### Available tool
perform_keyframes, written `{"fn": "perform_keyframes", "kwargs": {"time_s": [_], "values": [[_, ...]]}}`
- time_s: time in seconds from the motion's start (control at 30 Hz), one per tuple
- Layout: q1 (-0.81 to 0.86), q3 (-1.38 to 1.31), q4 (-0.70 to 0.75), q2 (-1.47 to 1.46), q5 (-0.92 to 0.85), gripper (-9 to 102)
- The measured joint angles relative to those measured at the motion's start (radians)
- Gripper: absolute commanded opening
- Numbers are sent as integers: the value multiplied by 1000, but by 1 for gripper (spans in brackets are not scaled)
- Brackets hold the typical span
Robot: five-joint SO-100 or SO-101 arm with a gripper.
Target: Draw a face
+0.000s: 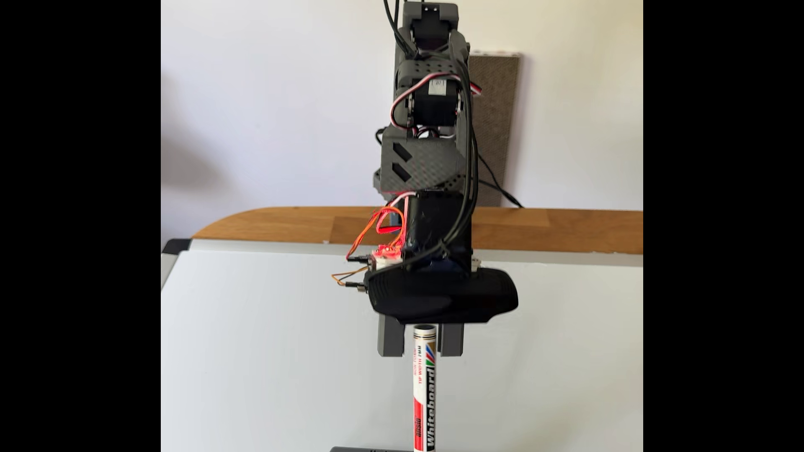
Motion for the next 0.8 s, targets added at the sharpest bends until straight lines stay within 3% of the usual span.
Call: {"fn": "perform_keyframes", "kwargs": {"time_s": [0.5, 0.8], "values": [[-14, 0, 0, 0, 3, 101], [-8, 0, 0, 0, 5, 75]]}}
